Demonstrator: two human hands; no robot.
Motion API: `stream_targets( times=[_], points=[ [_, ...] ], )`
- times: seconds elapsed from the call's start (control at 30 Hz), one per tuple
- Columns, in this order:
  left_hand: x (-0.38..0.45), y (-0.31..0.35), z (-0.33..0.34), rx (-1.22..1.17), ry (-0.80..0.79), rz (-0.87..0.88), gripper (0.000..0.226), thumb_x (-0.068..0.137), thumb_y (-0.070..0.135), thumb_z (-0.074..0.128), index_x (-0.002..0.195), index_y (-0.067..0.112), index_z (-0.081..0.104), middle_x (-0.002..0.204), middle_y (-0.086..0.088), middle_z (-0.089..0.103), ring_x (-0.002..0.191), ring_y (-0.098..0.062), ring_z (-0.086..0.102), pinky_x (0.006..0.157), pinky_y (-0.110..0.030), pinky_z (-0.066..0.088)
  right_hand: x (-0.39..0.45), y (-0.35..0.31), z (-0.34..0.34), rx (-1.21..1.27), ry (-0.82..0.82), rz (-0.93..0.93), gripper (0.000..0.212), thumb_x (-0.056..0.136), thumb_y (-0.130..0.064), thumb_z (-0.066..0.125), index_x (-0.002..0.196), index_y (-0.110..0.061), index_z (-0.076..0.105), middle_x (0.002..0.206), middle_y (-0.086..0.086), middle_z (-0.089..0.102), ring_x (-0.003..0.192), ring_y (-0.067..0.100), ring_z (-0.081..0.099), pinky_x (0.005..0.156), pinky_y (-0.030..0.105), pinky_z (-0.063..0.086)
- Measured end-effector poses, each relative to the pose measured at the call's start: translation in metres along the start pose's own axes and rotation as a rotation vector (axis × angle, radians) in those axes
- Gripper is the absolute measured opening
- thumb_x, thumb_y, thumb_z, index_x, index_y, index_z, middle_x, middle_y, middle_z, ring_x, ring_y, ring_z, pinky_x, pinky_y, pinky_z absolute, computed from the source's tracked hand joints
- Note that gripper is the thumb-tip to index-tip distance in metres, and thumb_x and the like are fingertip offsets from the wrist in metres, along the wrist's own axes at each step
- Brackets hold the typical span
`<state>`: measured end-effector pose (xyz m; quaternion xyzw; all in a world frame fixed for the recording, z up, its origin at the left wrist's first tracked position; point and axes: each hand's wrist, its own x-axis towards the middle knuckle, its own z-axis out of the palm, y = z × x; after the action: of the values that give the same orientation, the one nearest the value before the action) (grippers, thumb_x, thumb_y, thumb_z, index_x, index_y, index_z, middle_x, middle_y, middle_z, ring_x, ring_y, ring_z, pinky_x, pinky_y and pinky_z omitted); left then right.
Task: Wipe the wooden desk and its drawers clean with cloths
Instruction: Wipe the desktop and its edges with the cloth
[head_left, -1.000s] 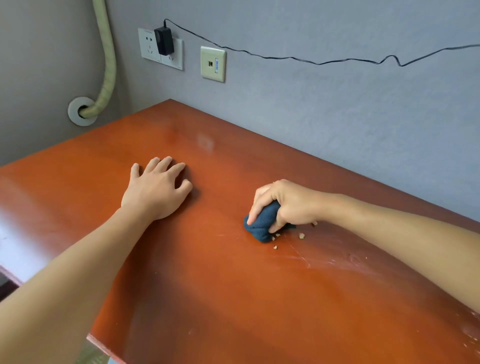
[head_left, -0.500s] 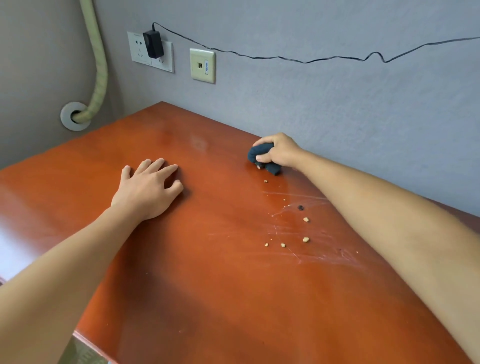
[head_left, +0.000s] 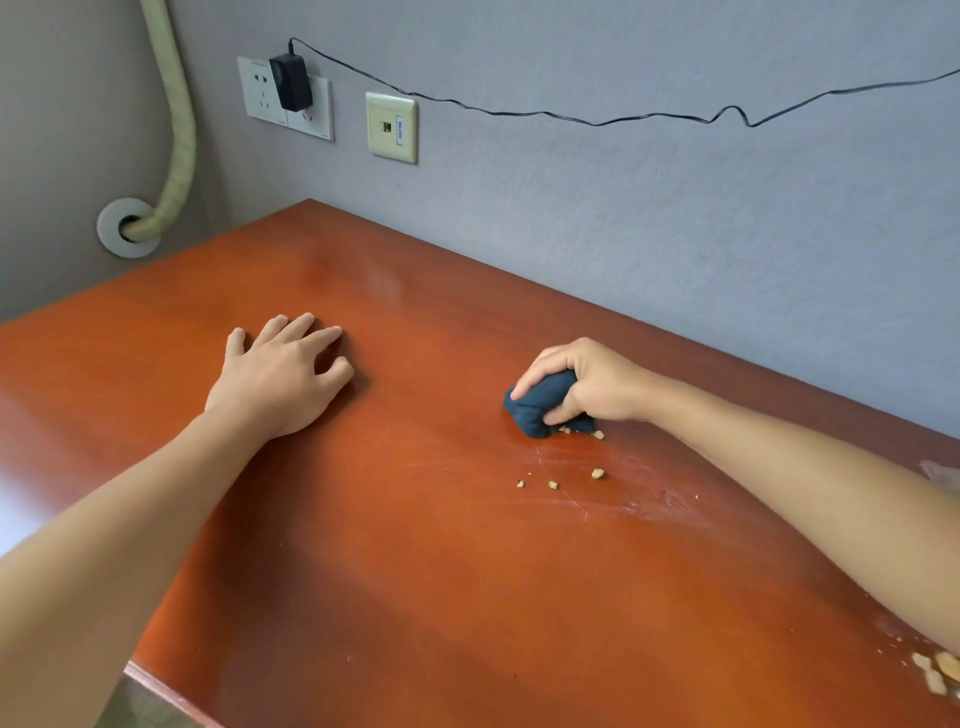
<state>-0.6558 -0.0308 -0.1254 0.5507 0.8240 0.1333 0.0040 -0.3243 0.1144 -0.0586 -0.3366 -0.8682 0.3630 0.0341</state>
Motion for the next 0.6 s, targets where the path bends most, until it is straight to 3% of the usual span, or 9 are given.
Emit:
stream_targets(
  times=[0.1, 0.23, 0.3, 0.4, 0.5, 0.6],
  points=[
    [0.000, 0.000, -0.001, 0.009, -0.008, 0.003, 0.058, 0.103, 0.059, 0.030, 0.156, 0.037, 0.042, 0.164, 0.007, 0.034, 0.156, -0.021, 0.020, 0.124, -0.055, 0.009, -0.020, -0.009, -0.019, -0.073, -0.128, 0.049, 0.045, 0.074, 0.008, 0.082, 0.103, -0.027, 0.081, 0.108, -0.008, 0.075, 0.097, 0.010, 0.071, 0.080, 0.018, 0.055],
    [0.000, -0.001, -0.001, 0.014, -0.007, -0.001, 0.058, 0.103, 0.059, 0.030, 0.156, 0.037, 0.042, 0.163, 0.007, 0.035, 0.156, -0.021, 0.020, 0.124, -0.055, 0.010, 0.004, -0.016, -0.044, 0.123, 0.141, 0.060, 0.046, 0.077, 0.017, 0.076, 0.108, -0.016, 0.079, 0.094, 0.006, 0.078, 0.079, 0.021, 0.075, 0.070, 0.032, 0.062],
    [0.000, -0.001, -0.001, 0.014, -0.009, 0.000, 0.058, 0.103, 0.059, 0.030, 0.156, 0.037, 0.042, 0.162, 0.007, 0.035, 0.156, -0.021, 0.020, 0.124, -0.055, 0.010, 0.031, -0.012, -0.046, 0.126, 0.226, 0.088, 0.043, 0.078, 0.015, 0.076, 0.104, -0.020, 0.079, 0.094, 0.013, 0.076, 0.083, 0.029, 0.074, 0.072, 0.036, 0.063],
    [0.001, -0.001, -0.001, 0.019, -0.011, 0.005, 0.058, 0.103, 0.059, 0.029, 0.156, 0.037, 0.042, 0.161, 0.006, 0.037, 0.155, -0.021, 0.020, 0.123, -0.055, 0.011, 0.068, -0.001, -0.026, 0.002, 0.326, 0.183, 0.039, 0.078, 0.000, 0.083, 0.101, -0.032, 0.078, 0.100, 0.003, 0.075, 0.099, 0.027, 0.072, 0.094, 0.043, 0.058],
    [0.002, -0.002, 0.000, 0.018, -0.014, 0.002, 0.058, 0.103, 0.059, 0.029, 0.156, 0.038, 0.042, 0.162, 0.006, 0.036, 0.156, -0.021, 0.020, 0.123, -0.056, 0.010, 0.083, -0.009, 0.003, 0.022, 0.463, 0.186, 0.033, 0.080, -0.013, 0.084, 0.105, -0.033, 0.076, 0.090, -0.001, 0.076, 0.085, 0.020, 0.074, 0.085, 0.045, 0.061],
    [0.003, -0.002, 0.002, 0.022, -0.012, 0.011, 0.059, 0.102, 0.060, 0.029, 0.155, 0.038, 0.041, 0.163, 0.006, 0.035, 0.156, -0.022, 0.019, 0.124, -0.056, 0.010, 0.058, -0.040, 0.041, -0.054, 0.323, 0.001, 0.033, 0.078, -0.017, 0.085, 0.106, -0.030, 0.076, 0.091, -0.008, 0.074, 0.075, 0.008, 0.073, 0.076, 0.034, 0.061]
  ],
)
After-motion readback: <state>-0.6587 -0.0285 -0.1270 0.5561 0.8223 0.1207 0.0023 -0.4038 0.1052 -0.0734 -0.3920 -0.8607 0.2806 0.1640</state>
